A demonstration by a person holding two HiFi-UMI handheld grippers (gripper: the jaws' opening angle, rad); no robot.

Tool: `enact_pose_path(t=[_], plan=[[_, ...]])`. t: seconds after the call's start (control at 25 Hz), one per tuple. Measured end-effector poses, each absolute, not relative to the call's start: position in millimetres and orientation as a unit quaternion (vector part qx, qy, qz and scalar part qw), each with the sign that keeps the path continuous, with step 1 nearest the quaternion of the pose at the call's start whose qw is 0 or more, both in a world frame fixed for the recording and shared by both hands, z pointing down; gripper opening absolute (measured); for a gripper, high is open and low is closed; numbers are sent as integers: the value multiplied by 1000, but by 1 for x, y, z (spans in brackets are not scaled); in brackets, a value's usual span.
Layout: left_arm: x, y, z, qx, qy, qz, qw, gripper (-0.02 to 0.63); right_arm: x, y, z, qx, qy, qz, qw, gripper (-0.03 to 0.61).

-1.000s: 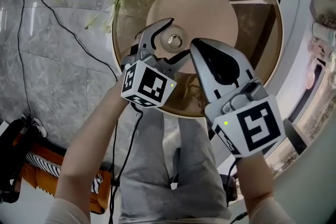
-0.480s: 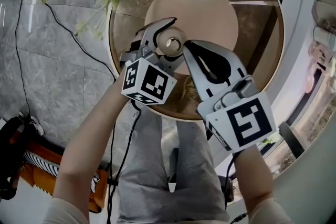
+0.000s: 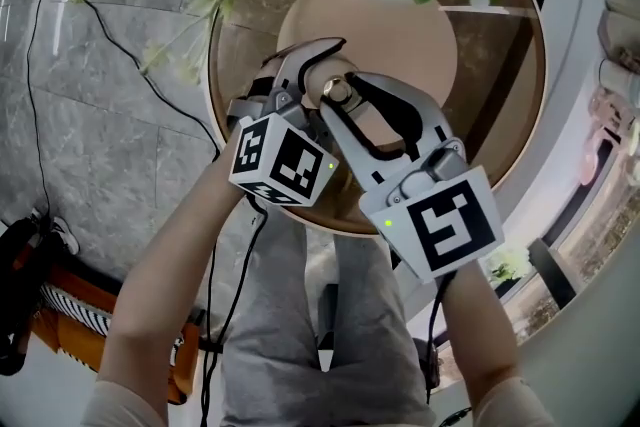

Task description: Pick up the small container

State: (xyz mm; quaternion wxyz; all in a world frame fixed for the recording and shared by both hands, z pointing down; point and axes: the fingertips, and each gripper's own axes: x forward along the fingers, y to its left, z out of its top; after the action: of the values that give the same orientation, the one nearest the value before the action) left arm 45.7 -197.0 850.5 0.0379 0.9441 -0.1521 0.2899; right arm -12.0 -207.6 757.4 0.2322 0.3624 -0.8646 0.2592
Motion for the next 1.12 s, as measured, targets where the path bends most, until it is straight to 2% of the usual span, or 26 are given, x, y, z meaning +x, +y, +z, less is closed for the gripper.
enact_pose_path(t=[0.12,0.2,0.36,0.68,1.12], plan=[[46,-196,850,945,-150,289,37,348,-14,-208,764,367,-863,252,239,131],[46,-196,850,945,-147,290,36,348,-16,-206,770,364,-862,247,252,165],[46,-195,849,946,-142,290,35,348,-19,-205,780,362,-865,229,262,172],[46,-194,851,947,-138,290,33,348,-17,-202,782,368,-883,166,239,150],[46,-191,851,944,-138,299,36,347,-15,-197,782,354,-895,156,224,137]])
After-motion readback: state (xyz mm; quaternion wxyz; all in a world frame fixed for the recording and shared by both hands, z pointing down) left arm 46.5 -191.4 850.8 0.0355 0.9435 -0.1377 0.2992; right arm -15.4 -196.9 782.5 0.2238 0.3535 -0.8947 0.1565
